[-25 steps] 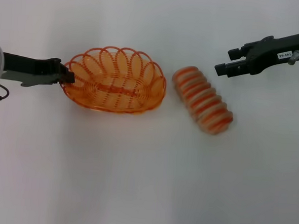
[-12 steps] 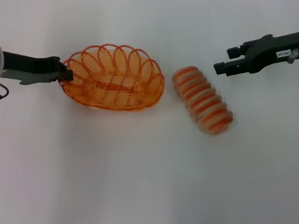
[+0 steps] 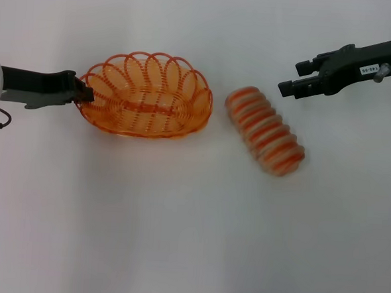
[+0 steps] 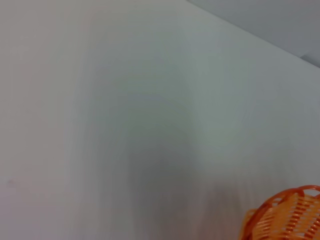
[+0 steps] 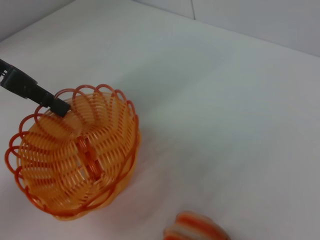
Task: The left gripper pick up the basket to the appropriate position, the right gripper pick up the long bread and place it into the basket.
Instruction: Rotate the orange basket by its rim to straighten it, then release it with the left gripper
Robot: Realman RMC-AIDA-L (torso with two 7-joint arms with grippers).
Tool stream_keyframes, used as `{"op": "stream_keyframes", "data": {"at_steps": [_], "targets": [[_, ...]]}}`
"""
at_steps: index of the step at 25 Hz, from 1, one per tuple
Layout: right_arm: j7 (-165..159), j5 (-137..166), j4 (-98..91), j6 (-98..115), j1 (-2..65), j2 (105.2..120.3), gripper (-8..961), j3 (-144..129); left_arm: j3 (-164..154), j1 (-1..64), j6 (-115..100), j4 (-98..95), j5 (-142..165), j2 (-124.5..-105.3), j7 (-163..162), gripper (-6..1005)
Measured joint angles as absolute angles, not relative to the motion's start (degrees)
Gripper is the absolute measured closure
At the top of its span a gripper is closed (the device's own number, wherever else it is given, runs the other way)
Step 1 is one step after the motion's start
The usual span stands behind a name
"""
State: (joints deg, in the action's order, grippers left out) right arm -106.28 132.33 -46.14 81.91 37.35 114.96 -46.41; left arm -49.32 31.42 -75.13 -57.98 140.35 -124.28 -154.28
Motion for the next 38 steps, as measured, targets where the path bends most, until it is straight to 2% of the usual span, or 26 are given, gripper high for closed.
{"op": "stream_keyframes", "data": {"at_steps": [38], "targets": [[-106.5,132.6,-46.1,81.5,37.9,114.96,229,-47.3,-50.1,27.9,-74.5,-60.6,137.5,-124.56,-155.5,868]]}}
